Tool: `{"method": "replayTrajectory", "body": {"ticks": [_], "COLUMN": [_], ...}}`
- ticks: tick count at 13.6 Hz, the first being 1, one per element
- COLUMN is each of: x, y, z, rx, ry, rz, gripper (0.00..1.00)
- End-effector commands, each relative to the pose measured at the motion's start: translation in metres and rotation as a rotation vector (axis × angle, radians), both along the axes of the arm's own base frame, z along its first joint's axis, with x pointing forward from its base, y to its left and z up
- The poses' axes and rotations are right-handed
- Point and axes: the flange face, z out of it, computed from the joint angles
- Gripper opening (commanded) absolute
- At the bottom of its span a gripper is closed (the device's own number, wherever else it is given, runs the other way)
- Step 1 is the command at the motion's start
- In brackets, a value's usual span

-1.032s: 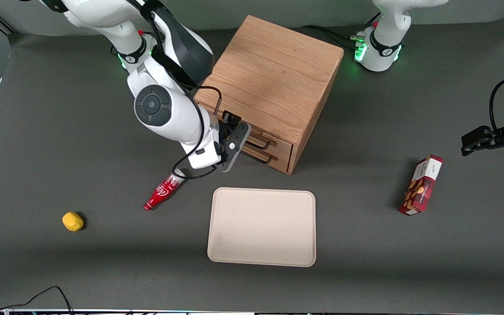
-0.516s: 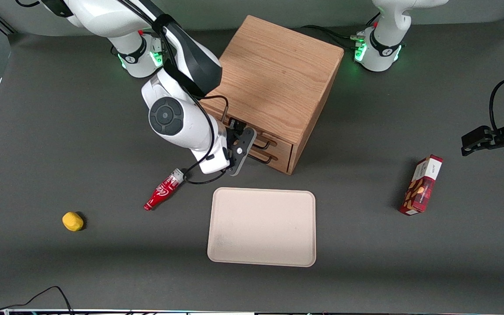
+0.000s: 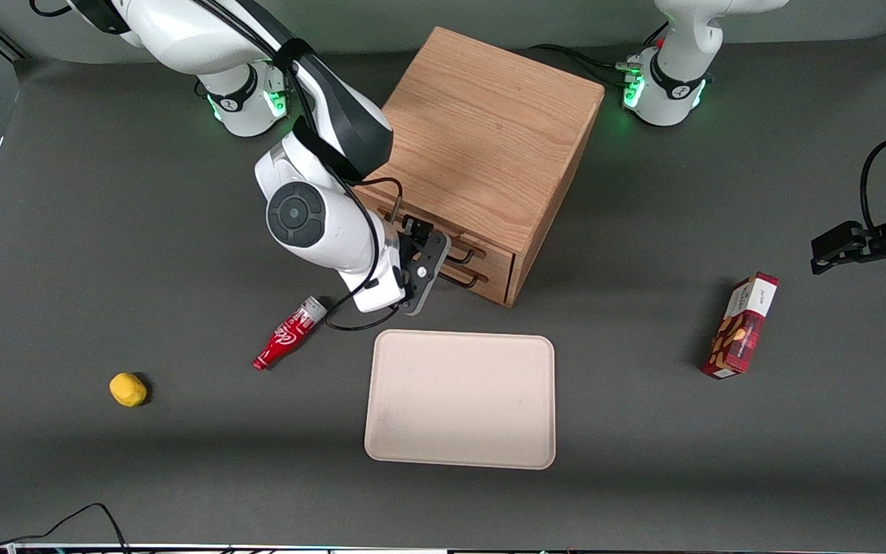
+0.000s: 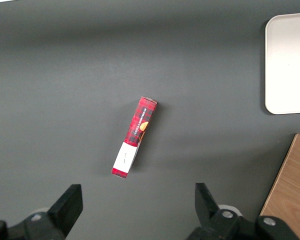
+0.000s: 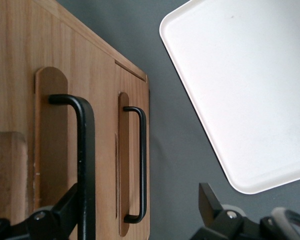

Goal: Open upper drawer
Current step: 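Pull the upper drawer outward from the cabinet with the right gripper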

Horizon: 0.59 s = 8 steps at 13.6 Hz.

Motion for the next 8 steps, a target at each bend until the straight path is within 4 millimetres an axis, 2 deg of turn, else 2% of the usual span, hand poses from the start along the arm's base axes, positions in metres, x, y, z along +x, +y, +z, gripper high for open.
{"method": "replayTrajectory", "body": {"ticks": [1,4,8], "x": [0.014,0.028,0.066], "y": [-0.008,-0.014,-0.054], "z": [-0.005,-0.005,0.003], "rx": [-0.019,-0.028,-0.018], "ry": [-0.045,-0.074,-0.127], "rz": [0.024,0.029,0.024], "gripper": [1.0,1.0,1.0]}}
